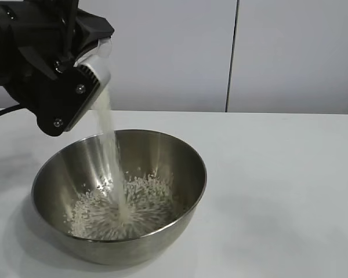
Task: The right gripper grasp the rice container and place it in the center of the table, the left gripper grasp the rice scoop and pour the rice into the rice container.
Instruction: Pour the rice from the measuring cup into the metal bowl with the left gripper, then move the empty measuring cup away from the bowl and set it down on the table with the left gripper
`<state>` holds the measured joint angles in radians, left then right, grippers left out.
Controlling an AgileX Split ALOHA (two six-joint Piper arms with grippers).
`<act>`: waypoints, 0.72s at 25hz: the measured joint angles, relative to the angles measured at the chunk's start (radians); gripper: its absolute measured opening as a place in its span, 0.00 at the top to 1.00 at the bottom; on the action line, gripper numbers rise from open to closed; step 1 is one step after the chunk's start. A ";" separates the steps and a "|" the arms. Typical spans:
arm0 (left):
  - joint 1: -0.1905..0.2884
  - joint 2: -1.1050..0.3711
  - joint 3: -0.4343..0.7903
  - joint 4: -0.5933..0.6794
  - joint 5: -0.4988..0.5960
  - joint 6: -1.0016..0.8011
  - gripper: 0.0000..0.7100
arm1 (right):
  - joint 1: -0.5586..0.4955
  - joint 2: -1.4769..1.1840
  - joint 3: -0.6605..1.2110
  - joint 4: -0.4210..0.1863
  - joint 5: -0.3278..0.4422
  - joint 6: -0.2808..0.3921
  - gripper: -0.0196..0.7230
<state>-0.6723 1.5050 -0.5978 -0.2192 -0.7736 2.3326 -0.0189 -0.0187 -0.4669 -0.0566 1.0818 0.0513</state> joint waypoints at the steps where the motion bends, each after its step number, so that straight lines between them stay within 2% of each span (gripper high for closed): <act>1: 0.000 0.000 0.000 -0.018 -0.003 -0.094 0.99 | 0.000 0.000 0.000 0.000 0.000 0.000 0.34; 7: 0.000 0.000 0.000 -0.194 -0.146 -0.810 0.99 | 0.000 0.000 0.000 0.000 0.000 0.000 0.34; 11: 0.034 0.000 0.000 -0.283 -0.179 -1.193 0.99 | 0.000 0.000 0.000 0.000 0.000 0.000 0.34; 15: 0.121 0.000 0.039 -0.310 -0.164 -1.505 0.99 | 0.000 0.000 0.000 0.000 0.000 0.000 0.34; 18: 0.210 0.000 0.110 -0.295 -0.127 -1.712 0.99 | 0.000 0.000 0.000 0.000 0.000 0.000 0.34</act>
<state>-0.4620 1.5050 -0.4881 -0.5137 -0.9002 0.6208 -0.0189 -0.0187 -0.4669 -0.0566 1.0818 0.0513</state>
